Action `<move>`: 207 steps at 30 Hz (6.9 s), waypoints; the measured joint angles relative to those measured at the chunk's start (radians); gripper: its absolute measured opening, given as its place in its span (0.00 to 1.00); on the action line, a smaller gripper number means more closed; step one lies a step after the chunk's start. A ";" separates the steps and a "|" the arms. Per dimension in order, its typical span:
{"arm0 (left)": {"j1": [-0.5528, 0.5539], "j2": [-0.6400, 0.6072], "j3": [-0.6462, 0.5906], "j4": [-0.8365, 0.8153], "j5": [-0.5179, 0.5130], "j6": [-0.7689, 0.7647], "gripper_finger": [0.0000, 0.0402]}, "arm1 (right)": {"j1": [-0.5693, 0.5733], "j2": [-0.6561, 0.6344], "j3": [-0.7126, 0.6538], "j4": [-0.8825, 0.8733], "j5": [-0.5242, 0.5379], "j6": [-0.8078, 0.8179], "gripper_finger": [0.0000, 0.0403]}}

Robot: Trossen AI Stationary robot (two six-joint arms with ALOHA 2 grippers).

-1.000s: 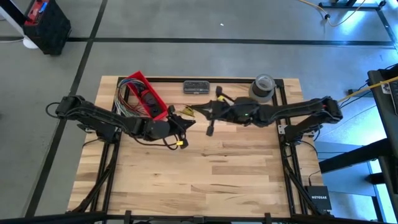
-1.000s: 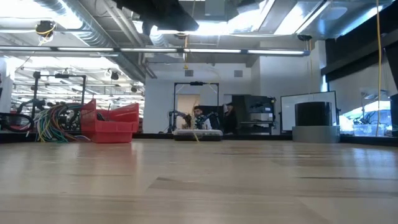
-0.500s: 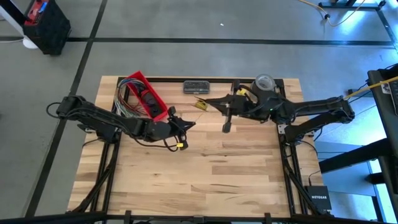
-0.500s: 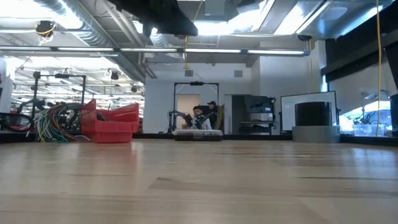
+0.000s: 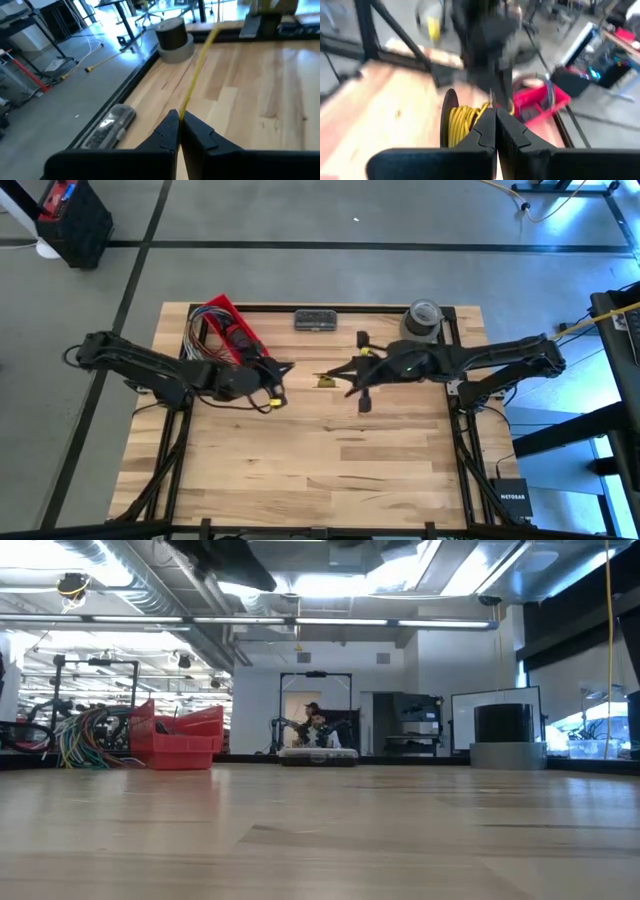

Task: Coil cords
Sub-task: Coil the yellow wire on the spool

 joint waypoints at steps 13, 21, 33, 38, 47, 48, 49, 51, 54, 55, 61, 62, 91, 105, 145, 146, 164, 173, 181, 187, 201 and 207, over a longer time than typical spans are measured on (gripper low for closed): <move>-0.039 -0.145 0.003 -0.028 0.110 -0.074 0.01 | -0.001 0.212 -0.003 0.038 0.278 -0.091 0.01; -0.047 -0.063 0.005 0.068 0.126 -0.101 0.01 | -0.002 0.324 -0.005 0.243 0.378 -0.122 0.01; -0.048 0.094 0.007 0.162 0.150 -0.148 0.01 | -0.001 0.346 -0.009 0.403 0.421 -0.130 0.01; -0.039 0.135 0.006 0.291 0.155 -0.080 0.01 | -0.002 0.342 -0.005 0.454 0.377 -0.115 0.01; -0.014 0.177 0.007 0.325 0.135 -0.056 0.01 | -0.002 0.340 -0.007 0.561 0.325 -0.120 0.01; -0.013 0.177 0.007 0.325 0.135 -0.057 0.01 | -0.003 0.338 -0.008 0.566 0.316 -0.119 0.01; -0.013 0.177 0.007 0.324 0.136 -0.057 0.01 | -0.003 0.338 -0.006 0.570 0.315 -0.118 0.01; -0.013 0.177 0.007 0.323 0.138 -0.056 0.01 | -0.002 0.338 0.001 0.568 0.315 -0.117 0.01; -0.016 0.177 0.007 0.317 0.138 -0.056 0.01 | -0.001 0.338 0.009 0.563 0.304 -0.117 0.01; -0.016 0.177 0.007 0.313 0.139 -0.056 0.01 | 0.000 0.338 0.014 0.562 0.303 -0.117 0.01; -0.015 0.175 0.012 0.277 0.146 -0.055 0.01 | 0.015 0.286 0.047 0.534 0.258 -0.122 0.01; -0.015 0.175 0.013 0.278 0.146 -0.053 0.01 | 0.017 0.275 0.053 0.527 0.251 -0.122 0.01; -0.008 0.185 0.005 0.181 0.143 -0.054 0.01 | 0.042 -0.009 0.086 0.401 0.196 -0.106 0.01; -0.022 0.184 0.005 0.081 0.147 -0.104 0.01 | 0.043 0.037 0.077 0.166 0.247 -0.083 0.01; -0.005 0.325 -0.055 0.568 0.202 0.022 0.32 | -0.052 0.083 -0.356 0.932 -0.044 0.007 0.01; 0.001 0.348 -0.055 0.603 0.203 0.031 0.32 | -0.052 0.083 -0.356 0.932 -0.044 0.006 0.01; 0.029 0.372 -0.054 0.529 0.384 0.075 0.32 | -0.053 0.083 -0.356 0.920 -0.042 0.003 0.01; 0.035 0.388 -0.053 0.600 0.437 0.049 0.32 | -0.053 0.083 -0.356 0.921 -0.041 0.003 0.01; 0.037 0.390 -0.053 0.639 0.408 0.049 0.17 | -0.053 0.083 -0.356 0.921 -0.041 0.002 0.01; 0.039 0.390 -0.053 0.624 0.388 0.055 0.02 | -0.053 0.083 -0.356 0.924 -0.044 0.003 0.01; 0.110 0.387 -0.050 0.310 0.352 0.076 0.00 | -0.026 0.074 -0.357 0.927 -0.051 -0.009 0.01; 0.128 0.379 -0.051 0.187 0.349 0.080 0.00 | -0.026 0.071 -0.358 0.893 -0.018 -0.015 0.01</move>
